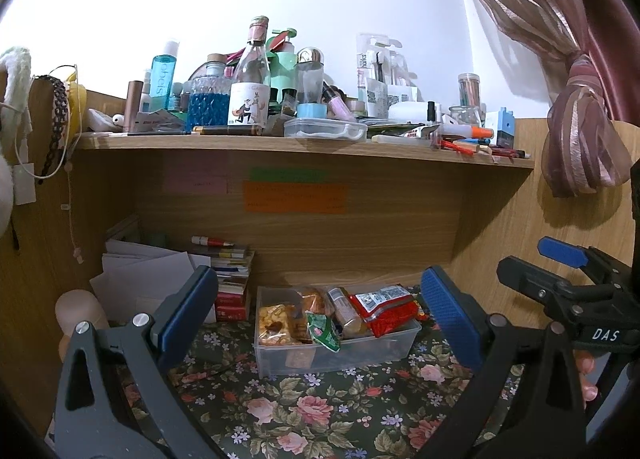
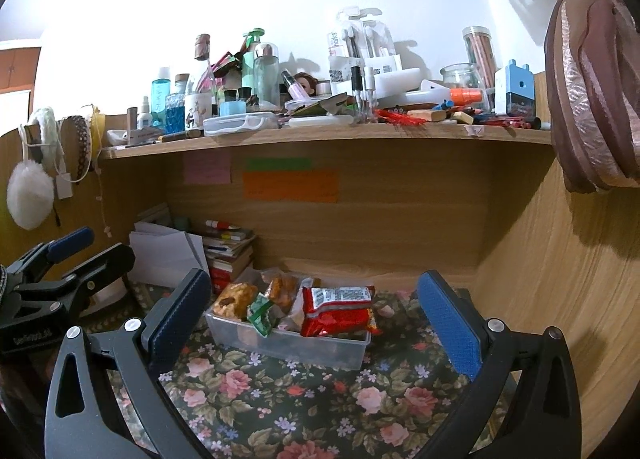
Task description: Organize snacks
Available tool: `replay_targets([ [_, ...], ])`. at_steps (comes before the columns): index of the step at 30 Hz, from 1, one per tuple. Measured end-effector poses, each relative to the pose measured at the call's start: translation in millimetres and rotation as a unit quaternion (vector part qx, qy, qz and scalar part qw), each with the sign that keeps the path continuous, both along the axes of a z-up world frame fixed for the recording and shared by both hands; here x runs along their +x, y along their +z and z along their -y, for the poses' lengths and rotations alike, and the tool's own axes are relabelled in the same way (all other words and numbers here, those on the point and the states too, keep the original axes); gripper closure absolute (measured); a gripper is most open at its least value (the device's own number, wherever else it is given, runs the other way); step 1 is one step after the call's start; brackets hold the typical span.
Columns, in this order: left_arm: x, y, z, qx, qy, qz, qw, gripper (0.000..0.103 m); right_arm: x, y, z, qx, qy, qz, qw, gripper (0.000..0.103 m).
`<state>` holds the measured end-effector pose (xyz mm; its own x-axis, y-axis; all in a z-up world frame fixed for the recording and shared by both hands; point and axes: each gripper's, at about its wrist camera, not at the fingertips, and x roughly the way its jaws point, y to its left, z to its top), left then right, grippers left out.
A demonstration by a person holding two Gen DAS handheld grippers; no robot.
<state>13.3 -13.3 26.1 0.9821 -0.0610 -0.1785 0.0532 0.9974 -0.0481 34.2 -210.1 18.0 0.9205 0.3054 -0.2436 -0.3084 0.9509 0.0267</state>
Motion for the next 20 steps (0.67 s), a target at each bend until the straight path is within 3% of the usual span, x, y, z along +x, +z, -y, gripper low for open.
replay_targets([
  [20, 3.3, -2.3, 6.3, -0.002, 0.0, -0.008, 1.0, 0.0, 2.7, -3.4, 0.4, -0.004, -0.011, 0.002, 1.0, 0.0],
])
